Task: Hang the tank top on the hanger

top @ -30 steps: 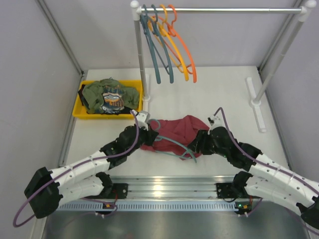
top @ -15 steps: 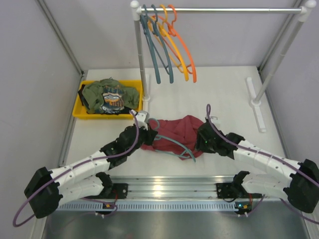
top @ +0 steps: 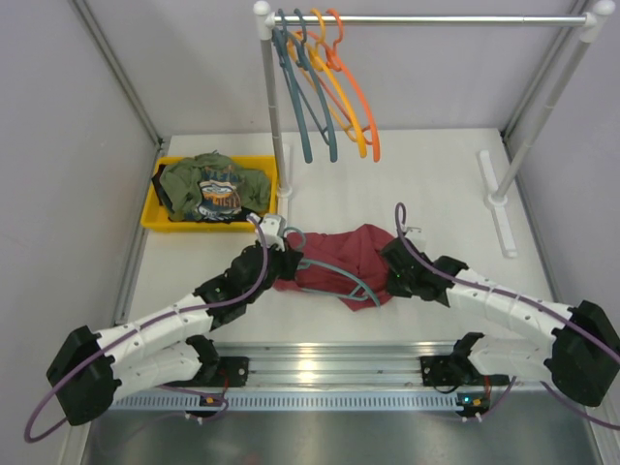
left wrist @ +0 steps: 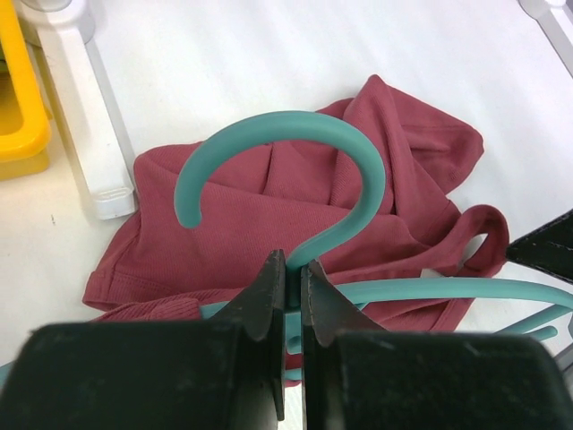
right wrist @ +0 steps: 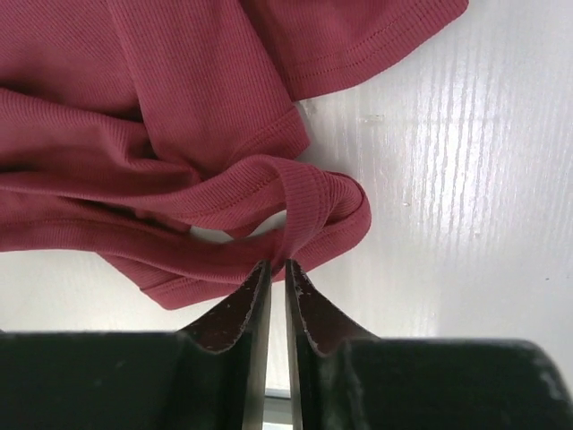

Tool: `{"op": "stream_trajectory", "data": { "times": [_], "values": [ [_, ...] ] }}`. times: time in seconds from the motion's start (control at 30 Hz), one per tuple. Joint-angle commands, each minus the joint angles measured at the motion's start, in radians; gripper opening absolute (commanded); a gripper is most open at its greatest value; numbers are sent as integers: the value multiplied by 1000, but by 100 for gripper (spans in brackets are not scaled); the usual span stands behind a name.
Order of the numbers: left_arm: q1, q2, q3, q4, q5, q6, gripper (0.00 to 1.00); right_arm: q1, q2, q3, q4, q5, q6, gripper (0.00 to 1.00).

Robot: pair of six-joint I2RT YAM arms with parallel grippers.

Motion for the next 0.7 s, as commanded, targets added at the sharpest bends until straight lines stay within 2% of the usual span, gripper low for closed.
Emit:
{"op": "stream_trajectory", "data": {
  "times": [0.0, 0.07, 0.37, 0.67],
  "values": [
    [-4, 10, 26, 42, -67, -27, 0, -6, -54, -18, 9, 34, -8, 5],
    [-6, 35, 41, 34, -96, -42, 0, -6, -74, -19, -1, 29, -11, 0],
    [-20, 124, 101, 28, -211, -96, 0, -3, -169, -13, -53, -6, -36, 0],
    [-32, 190, 145, 9, -224, -99, 0, 44, -166, 2, -77, 25, -31, 0]
  ]
}}
